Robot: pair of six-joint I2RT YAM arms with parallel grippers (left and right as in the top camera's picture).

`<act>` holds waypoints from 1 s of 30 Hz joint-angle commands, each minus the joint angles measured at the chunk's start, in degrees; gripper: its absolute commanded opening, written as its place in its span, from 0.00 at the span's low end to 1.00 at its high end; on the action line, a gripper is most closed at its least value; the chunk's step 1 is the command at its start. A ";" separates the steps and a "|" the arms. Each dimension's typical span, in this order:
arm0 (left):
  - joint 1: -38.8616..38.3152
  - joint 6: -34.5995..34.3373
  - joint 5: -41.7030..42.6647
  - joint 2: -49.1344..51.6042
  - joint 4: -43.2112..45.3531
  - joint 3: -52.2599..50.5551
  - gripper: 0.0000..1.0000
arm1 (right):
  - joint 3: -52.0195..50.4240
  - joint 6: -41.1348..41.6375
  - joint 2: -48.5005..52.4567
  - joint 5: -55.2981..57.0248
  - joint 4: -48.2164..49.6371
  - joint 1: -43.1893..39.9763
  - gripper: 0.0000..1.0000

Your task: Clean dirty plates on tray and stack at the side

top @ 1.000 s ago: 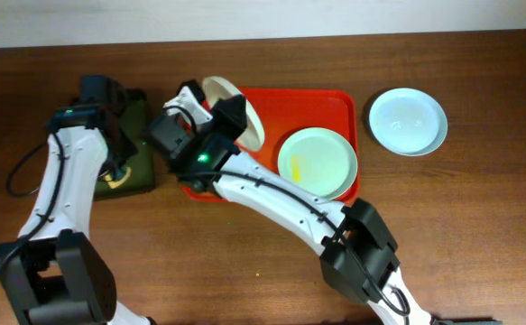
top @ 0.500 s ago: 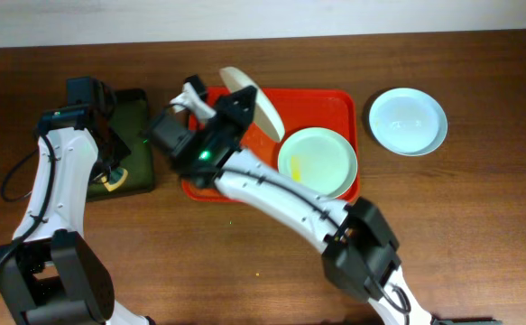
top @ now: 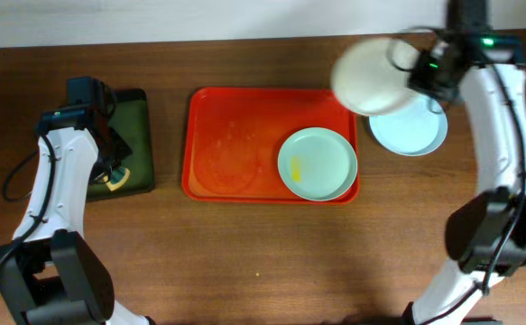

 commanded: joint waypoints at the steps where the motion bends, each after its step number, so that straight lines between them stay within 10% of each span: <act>1: 0.20 -0.55 0.20 -0.61 0.55 -0.26 0.00 | -6.71 0.74 2.19 -5.22 3.02 -8.04 0.04; 4: 0.17 -0.55 0.20 -0.61 1.16 -0.26 0.00 | -12.07 0.70 2.23 -7.65 8.59 -12.07 0.10; 9: 0.20 -0.55 0.20 -0.61 1.62 -0.26 0.00 | -14.69 0.68 2.34 -8.00 11.21 -8.20 0.58; 16: 0.20 -0.28 1.64 -0.61 1.36 -0.28 0.00 | -14.45 -11.10 -3.54 -12.96 5.01 6.80 0.62; 18: 0.17 -0.28 1.66 -0.61 1.33 -0.28 0.00 | -14.91 -20.20 -2.64 -10.56 4.57 12.35 0.98; 26: 0.15 -0.31 1.68 -0.61 1.16 -0.59 0.00 | -18.75 -30.71 5.79 0.96 8.57 21.42 0.99; 30: 0.15 -0.31 1.70 -0.61 1.18 -0.59 0.00 | -18.75 -34.32 6.73 0.96 9.79 21.40 0.62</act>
